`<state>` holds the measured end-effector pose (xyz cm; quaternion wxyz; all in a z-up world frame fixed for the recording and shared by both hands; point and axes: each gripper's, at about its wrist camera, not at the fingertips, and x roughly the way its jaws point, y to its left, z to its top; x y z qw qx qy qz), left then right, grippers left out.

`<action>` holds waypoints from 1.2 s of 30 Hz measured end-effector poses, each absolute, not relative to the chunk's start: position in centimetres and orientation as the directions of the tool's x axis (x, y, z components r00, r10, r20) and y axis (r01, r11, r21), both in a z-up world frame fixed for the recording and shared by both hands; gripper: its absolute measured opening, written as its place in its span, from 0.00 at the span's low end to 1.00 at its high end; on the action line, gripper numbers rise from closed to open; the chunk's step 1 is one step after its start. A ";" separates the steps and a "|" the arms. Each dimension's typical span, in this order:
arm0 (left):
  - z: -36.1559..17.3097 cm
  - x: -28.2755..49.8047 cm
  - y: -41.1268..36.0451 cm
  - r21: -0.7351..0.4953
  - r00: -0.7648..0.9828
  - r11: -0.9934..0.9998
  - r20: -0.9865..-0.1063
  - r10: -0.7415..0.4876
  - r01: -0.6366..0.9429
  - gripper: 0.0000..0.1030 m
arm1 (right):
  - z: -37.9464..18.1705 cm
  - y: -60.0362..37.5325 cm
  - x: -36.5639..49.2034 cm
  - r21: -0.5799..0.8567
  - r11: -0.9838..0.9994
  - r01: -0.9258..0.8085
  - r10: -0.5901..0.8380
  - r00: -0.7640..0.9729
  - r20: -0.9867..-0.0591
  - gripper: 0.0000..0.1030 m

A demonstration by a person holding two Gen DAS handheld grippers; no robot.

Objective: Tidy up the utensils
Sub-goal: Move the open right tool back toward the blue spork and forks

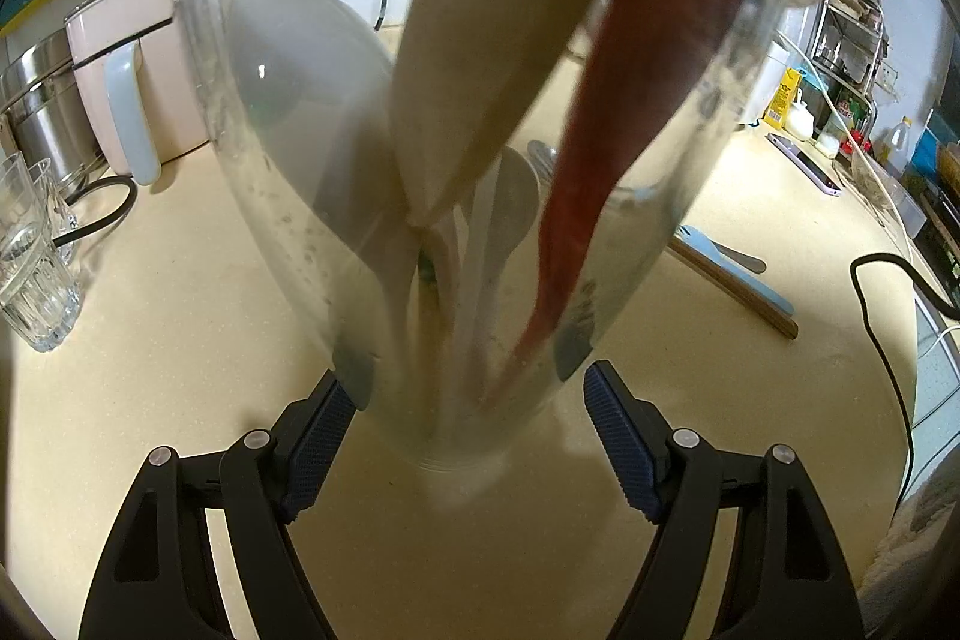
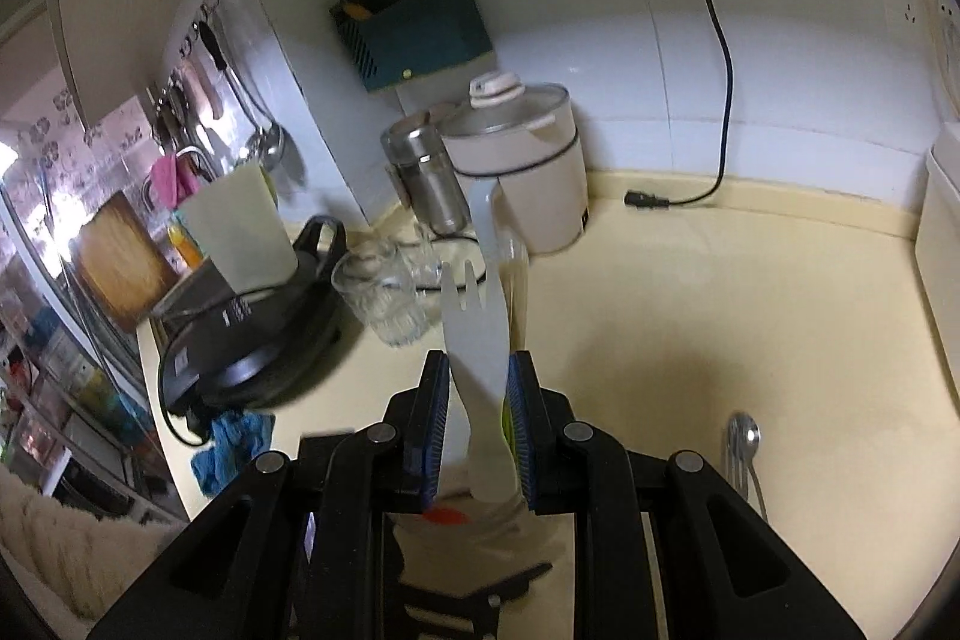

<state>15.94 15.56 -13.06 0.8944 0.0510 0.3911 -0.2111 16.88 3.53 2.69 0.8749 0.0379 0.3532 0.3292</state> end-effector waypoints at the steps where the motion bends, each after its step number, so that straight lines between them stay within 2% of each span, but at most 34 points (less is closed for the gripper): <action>1: -13.0 16.0 15.5 -0.074 0.605 0.906 -0.721 -0.338 0.417 0.78 | 2.6 3.3 16.6 0.304 0.777 -0.552 0.605 0.519 -0.604 0.20; 4: -13.0 15.9 15.6 -0.074 0.605 0.906 -0.721 -0.338 0.418 0.78 | 2.7 2.4 15.9 0.299 0.793 -0.530 0.581 0.514 -0.631 0.34; 5: -13.0 16.0 15.6 -0.074 0.605 0.906 -0.721 -0.338 0.418 0.78 | 2.9 2.0 15.7 0.298 0.800 -0.520 0.574 0.518 -0.634 0.34; 13: -13.0 15.9 15.6 -0.074 0.605 0.905 -0.721 -0.338 0.418 0.78 | 4.2 -4.3 15.5 0.306 0.876 -0.373 0.480 0.604 -0.637 0.35; 19: -13.0 15.9 15.6 -0.074 0.605 0.905 -0.721 -0.338 0.419 0.78 | 1.0 -9.5 15.9 0.275 0.941 -0.197 0.337 0.589 -0.735 0.34; 24: -13.0 15.9 15.7 -0.074 0.605 0.905 -0.720 -0.339 0.419 0.78 | -3.6 -10.9 15.6 0.202 0.972 -0.118 0.234 0.494 -0.837 0.34; 28: -13.0 15.9 15.7 -0.074 0.605 0.905 -0.720 -0.339 0.419 0.78 | -6.8 -10.2 15.2 0.168 0.977 -0.135 0.209 0.403 -0.891 0.34; 36: -13.0 15.9 15.7 -0.075 0.604 0.905 -0.721 -0.340 0.419 0.78 | -9.8 -8.4 14.1 0.087 0.973 -0.213 0.155 0.327 -0.932 0.34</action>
